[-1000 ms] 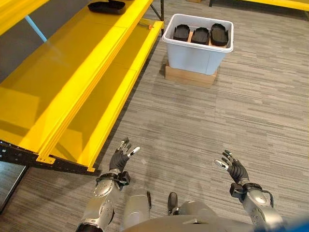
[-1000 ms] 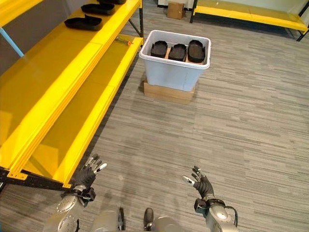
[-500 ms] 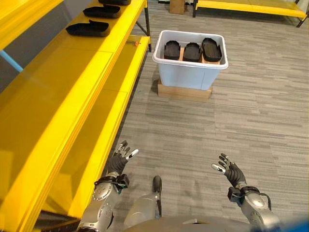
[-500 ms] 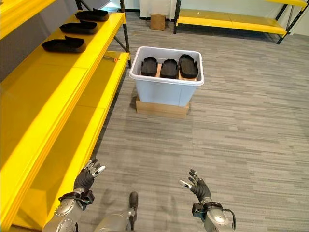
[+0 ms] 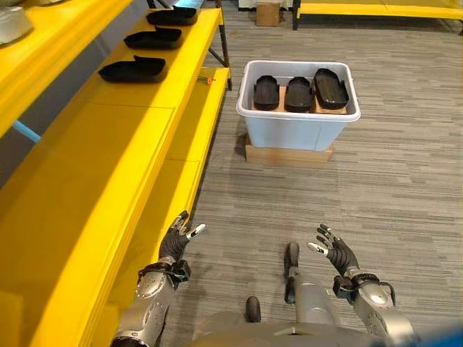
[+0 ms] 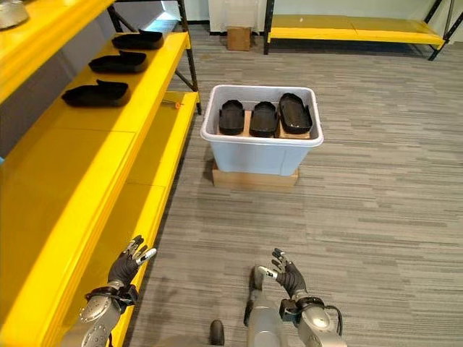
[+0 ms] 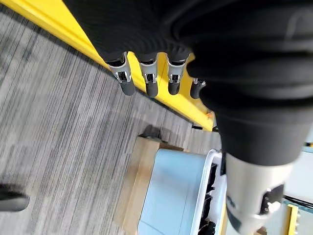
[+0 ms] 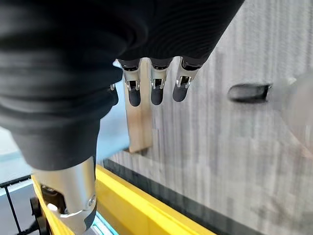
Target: Move parts from the plastic box to the shelf.
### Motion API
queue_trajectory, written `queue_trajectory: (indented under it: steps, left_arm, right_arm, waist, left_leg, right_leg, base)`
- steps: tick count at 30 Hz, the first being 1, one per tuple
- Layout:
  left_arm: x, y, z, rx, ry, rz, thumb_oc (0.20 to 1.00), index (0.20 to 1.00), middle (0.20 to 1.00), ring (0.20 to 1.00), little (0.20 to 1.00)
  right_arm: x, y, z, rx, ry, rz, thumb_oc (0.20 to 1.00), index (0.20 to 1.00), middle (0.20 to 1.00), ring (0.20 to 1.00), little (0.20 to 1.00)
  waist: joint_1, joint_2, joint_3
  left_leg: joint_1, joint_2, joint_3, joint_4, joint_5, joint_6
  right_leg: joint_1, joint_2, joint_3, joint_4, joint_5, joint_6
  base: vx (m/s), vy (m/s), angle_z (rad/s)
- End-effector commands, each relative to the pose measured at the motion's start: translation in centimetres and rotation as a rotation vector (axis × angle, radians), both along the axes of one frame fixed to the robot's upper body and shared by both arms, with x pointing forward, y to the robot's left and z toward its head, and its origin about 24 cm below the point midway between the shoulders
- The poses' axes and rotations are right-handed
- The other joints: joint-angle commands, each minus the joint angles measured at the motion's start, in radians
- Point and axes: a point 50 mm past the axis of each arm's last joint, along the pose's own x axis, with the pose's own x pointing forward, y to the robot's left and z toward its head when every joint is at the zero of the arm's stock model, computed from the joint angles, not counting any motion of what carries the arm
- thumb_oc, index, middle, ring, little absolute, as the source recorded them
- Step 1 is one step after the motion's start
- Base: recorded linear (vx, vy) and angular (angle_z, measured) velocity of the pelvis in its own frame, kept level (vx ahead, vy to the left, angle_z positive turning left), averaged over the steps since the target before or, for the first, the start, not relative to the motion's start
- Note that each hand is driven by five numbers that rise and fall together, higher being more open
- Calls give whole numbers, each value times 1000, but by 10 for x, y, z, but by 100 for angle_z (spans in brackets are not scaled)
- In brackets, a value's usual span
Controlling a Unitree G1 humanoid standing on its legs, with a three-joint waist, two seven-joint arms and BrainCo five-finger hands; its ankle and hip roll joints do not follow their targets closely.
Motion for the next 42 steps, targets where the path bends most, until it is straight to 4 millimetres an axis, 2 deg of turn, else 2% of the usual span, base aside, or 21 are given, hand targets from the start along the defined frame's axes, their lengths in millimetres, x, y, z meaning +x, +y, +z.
queue_trajectory:
  steps: [1, 3, 4, 7, 10, 13, 16, 17, 18, 19, 20, 21, 22, 23, 24, 31, 34, 35, 38, 41, 42]
  left_arm:
    - [10, 2, 22, 39, -129, -43, 1000, 1000, 1000, 1000, 1000]
    - [11, 0, 22, 33, -133, -36, 1000, 1000, 1000, 1000, 1000]
    - [16, -3, 24, 28, -145, -43, 1000, 1000, 1000, 1000, 1000]
    - [18, -6, 25, 0, -151, -34, 1000, 1000, 1000, 1000, 1000]
    - [16, -7, 25, -9, -152, -31, 1000, 1000, 1000, 1000, 1000]
    - [13, -7, 23, -15, -140, -25, 1000, 1000, 1000, 1000, 1000]
    - [11, -9, 19, -15, -121, -32, 1000, 1000, 1000, 1000, 1000]
    - [11, -9, 19, -14, -121, -32, 1000, 1000, 1000, 1000, 1000]
    - [7, -8, 17, -8, -109, -31, 1000, 1000, 1000, 1000, 1000]
    - [7, -8, 17, -8, -109, -31, 1000, 1000, 1000, 1000, 1000]
    - [4, -7, 15, -3, -99, -29, 1000, 1000, 1000, 1000, 1000]
    - [3, -7, 14, -4, -92, -29, 1000, 1000, 1000, 1000, 1000]
    - [3, -7, 14, -4, -92, -29, 1000, 1000, 1000, 1000, 1000]
    - [1, -5, 13, 0, -87, -21, 1000, 1000, 1000, 1000, 1000]
    - [1, -4, 12, 2, -85, -19, 1000, 1000, 1000, 1000, 1000]
    - [-3, -2, 10, -10, -79, 9, 1000, 1000, 1000, 1000, 1000]
    - [-1, 1, 12, -7, -86, 18, 1000, 1000, 1000, 1000, 1000]
    - [-1, 1, 12, -6, -86, 18, 1000, 1000, 1000, 1000, 1000]
    - [4, 1, 16, 0, -96, 13, 1000, 1000, 1000, 1000, 1000]
    - [5, 4, 19, 21, -102, 5, 1000, 1000, 1000, 1000, 1000]
    - [5, 4, 19, 21, -103, 5, 1000, 1000, 1000, 1000, 1000]
  right_arm:
    - [12, -7, 16, -30, -96, 10, 1000, 1000, 1000, 1000, 1000]
    - [12, -8, 16, -31, -99, 6, 1000, 1000, 1000, 1000, 1000]
    - [14, -13, 18, -43, -109, -3, 1000, 1000, 1000, 1000, 1000]
    - [16, -18, 21, -43, -119, -19, 1000, 1000, 1000, 1000, 1000]
    - [15, -25, 24, -47, -126, -43, 1000, 1000, 1000, 1000, 1000]
    - [13, -27, 23, -52, -117, -55, 1000, 1000, 1000, 1000, 1000]
    - [11, -31, 20, -66, -104, -81, 1000, 1000, 1000, 1000, 1000]
    - [11, -31, 20, -65, -104, -81, 1000, 1000, 1000, 1000, 1000]
    - [9, -32, 20, -68, -102, -84, 1000, 1000, 1000, 1000, 1000]
    - [9, -31, 20, -68, -102, -84, 1000, 1000, 1000, 1000, 1000]
    - [5, -32, 17, -80, -86, -74, 1000, 1000, 1000, 1000, 1000]
    - [4, -31, 15, -83, -77, -70, 1000, 1000, 1000, 1000, 1000]
    - [4, -31, 15, -83, -77, -70, 1000, 1000, 1000, 1000, 1000]
    - [0, -31, 10, -91, -56, -61, 1000, 1000, 1000, 1000, 1000]
    - [0, -31, 9, -104, -52, -57, 1000, 1000, 1000, 1000, 1000]
    - [1, -23, 7, -85, -45, -24, 1000, 1000, 1000, 1000, 1000]
    - [5, -17, 8, -63, -58, -21, 1000, 1000, 1000, 1000, 1000]
    - [5, -17, 8, -63, -58, -21, 1000, 1000, 1000, 1000, 1000]
    - [9, -13, 10, -53, -68, -12, 1000, 1000, 1000, 1000, 1000]
    - [12, -8, 13, -48, -82, 9, 1000, 1000, 1000, 1000, 1000]
    - [12, -9, 13, -48, -82, 9, 1000, 1000, 1000, 1000, 1000]
  waist:
    - [-5, 9, -40]
    - [-6, 13, -45]
    - [-17, 24, -52]
    - [-19, 26, -46]
    - [-4, 8, -16]
    - [4, -7, -1]
    - [23, -13, 17]
    - [22, -15, 15]
    - [30, -13, 15]
    - [29, -16, 13]
    - [40, 0, 13]
    - [44, 7, 12]
    - [44, 6, 14]
    - [53, 12, 13]
    - [56, 16, 13]
    - [78, 19, -22]
    - [89, -9, -40]
    - [89, -9, -40]
    - [91, -22, -60]
    - [93, -29, -82]
    - [93, -28, -84]
  left_leg:
    - [24, 87, 10, 37, -79, -66]
    - [29, 97, 10, 53, -89, -72]
    - [26, 135, 11, 134, -83, -100]
    - [-53, 169, 16, 342, 2, -147]
    - [-177, 180, -7, 651, 130, -175]
    - [-230, 200, 20, 727, 165, -176]
    - [-357, 152, 57, 614, 75, -138]
    - [-358, 149, 58, 610, 79, -137]
    - [-373, 137, 64, 425, 60, -116]
    - [-371, 133, 65, 416, 66, -115]
    - [-381, 141, 45, 234, 150, -126]
    - [-378, 147, 38, 151, 195, -133]
    - [-370, 145, 39, 140, 200, -134]
    - [-380, 153, 43, 17, 247, -146]
    - [-382, 155, 48, -6, 262, -153]
    - [-334, 183, 80, -51, 307, -152]
    - [-344, 166, 106, 23, 252, -120]
    - [-344, 166, 106, 24, 251, -120]
    - [-364, 137, 123, 98, 188, -94]
    - [-346, 94, 121, 112, 133, -63]
    - [-349, 96, 121, 112, 134, -64]
  right_leg:
    - [121, 31, -12, -53, 93, 26]
    - [130, 34, -32, -42, 92, 20]
    - [147, 61, -34, -10, 54, -6]
    - [202, 97, -31, -24, 5, -52]
    - [276, 125, -18, -56, -30, -96]
    - [312, 127, -22, -67, -49, -114]
    - [356, 123, -7, -74, -69, -109]
    - [353, 121, -8, -74, -68, -108]
    - [370, 126, 5, -67, -83, -97]
    - [367, 123, 4, -67, -82, -97]
    - [395, 151, 13, -67, -97, -96]
    - [406, 163, 17, -70, -106, -97]
    - [409, 162, 18, -70, -107, -97]
    - [433, 178, 32, -71, -126, -96]
    - [444, 187, 37, -71, -131, -97]
    - [505, 200, 82, -81, -174, -94]
    - [528, 152, 89, -54, -201, -79]
    - [527, 152, 89, -54, -201, -79]
    - [525, 105, 74, 5, -211, -51]
    - [499, 59, 60, 93, -180, -9]
    - [496, 61, 60, 92, -178, -9]
  base:
    - [470, -290, -2]
    - [324, -242, 28]
    - [305, -274, 36]
    - [268, -292, 16]
    - [157, -274, -5]
    - [119, -179, -6]
    - [130, -73, 5]
    - [180, 3, -12]
    - [133, 7, -27]
    - [283, 13, -31]
    - [231, 8, -12]
    - [235, 7, -4]
    - [261, 14, -13]
    - [246, 16, -7]
    - [244, 18, -17]
    - [266, 78, -54]
    - [285, 136, -31]
    - [271, 167, 3]
    - [286, 194, 18]
    - [250, 187, 7]
    - [226, 191, 3]
